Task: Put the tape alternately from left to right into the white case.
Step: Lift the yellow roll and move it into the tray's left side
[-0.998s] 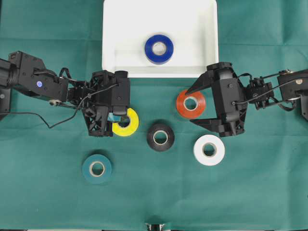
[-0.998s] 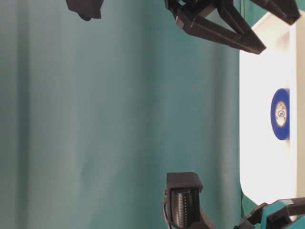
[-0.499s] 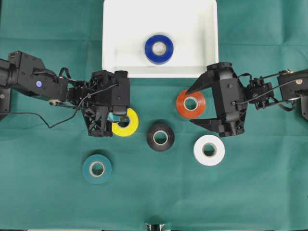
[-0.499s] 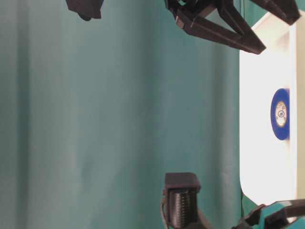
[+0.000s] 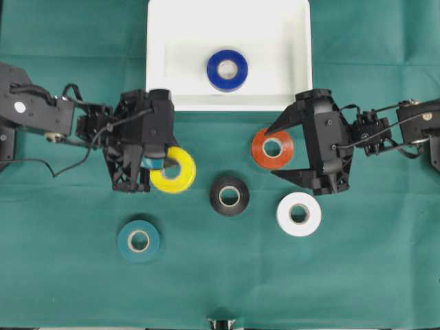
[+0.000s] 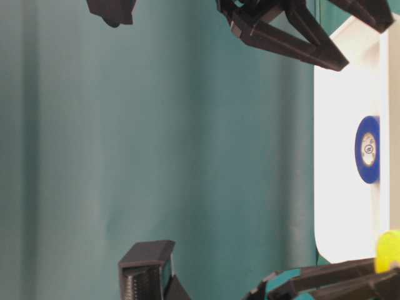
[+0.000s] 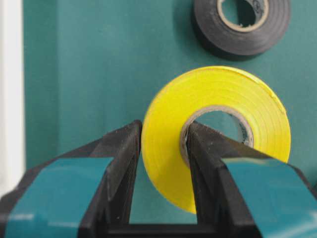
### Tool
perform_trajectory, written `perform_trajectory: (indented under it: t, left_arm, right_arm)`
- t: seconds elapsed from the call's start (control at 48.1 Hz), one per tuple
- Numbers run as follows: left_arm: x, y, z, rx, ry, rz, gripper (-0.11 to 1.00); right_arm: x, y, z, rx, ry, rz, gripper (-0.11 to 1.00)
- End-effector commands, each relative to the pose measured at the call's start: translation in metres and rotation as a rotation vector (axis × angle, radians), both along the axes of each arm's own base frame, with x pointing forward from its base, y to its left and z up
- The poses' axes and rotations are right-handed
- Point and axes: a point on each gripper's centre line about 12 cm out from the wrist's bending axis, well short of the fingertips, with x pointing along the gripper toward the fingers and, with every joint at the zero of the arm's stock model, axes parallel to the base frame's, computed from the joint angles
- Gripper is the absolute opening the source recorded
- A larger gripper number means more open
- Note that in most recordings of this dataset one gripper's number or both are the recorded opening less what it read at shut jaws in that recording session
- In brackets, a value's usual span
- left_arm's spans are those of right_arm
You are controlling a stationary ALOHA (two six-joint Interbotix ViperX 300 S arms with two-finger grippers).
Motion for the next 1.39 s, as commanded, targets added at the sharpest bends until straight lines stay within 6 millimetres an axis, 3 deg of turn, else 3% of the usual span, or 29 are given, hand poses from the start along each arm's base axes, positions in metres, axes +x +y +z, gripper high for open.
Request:
perform_trajectory:
  t: [0.0, 0.291, 0.644, 1.019, 1.372]
  left_arm:
    - [0.004, 0.008, 0.016, 0.003, -0.040, 0.017, 0.27]
    - [0.005, 0.029, 0.015, 0.043, -0.031, 0.039, 0.27]
    - [0.008, 0.090, 0.022, 0.122, -0.034, 0.132, 0.27]
    - [0.007, 0.142, 0.006, 0.170, 0.018, 0.211, 0.27]
    - [0.009, 0.159, -0.008, 0.182, 0.056, 0.228, 0.27]
  right_arm:
    - [0.003, 0.000, 0.007, 0.005, -0.027, -0.001, 0.80]
    - [0.003, 0.000, 0.007, 0.005, -0.028, -0.001, 0.80]
    - [0.003, 0.000, 0.008, 0.007, -0.030, -0.002, 0.80]
    - [0.003, 0.000, 0.007, 0.006, -0.027, -0.002, 0.80]
    - [0.002, 0.000, 0.006, 0.024, -0.023, -0.014, 0.80]
